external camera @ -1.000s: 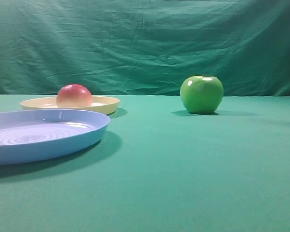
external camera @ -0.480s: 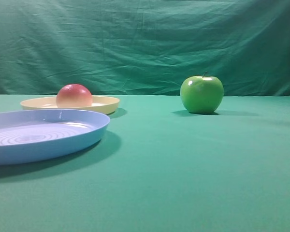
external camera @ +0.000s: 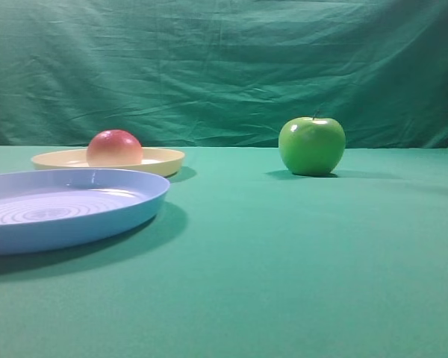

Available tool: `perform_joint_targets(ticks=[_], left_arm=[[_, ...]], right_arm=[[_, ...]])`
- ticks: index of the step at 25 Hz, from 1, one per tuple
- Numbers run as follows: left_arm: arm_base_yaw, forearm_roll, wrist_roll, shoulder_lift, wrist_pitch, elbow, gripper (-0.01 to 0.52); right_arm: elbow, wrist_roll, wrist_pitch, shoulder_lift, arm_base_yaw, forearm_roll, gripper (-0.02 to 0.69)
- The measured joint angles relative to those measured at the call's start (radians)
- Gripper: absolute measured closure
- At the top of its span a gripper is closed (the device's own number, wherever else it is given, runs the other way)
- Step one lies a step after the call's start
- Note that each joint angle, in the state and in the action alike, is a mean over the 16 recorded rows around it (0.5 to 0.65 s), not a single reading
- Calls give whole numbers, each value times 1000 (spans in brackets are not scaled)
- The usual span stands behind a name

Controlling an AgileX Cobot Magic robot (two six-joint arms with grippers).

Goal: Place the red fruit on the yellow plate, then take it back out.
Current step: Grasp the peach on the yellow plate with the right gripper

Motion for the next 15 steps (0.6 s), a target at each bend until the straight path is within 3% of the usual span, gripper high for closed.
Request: perform_joint_targets(ticks=[9, 15], left_arm=[[0, 0, 0, 0, 0, 0, 514], [0, 0, 0, 0, 0, 0, 514]], right_arm=[[-55, 5, -116, 21, 10, 26, 665], [-231, -15, -60, 131, 47, 43, 665]])
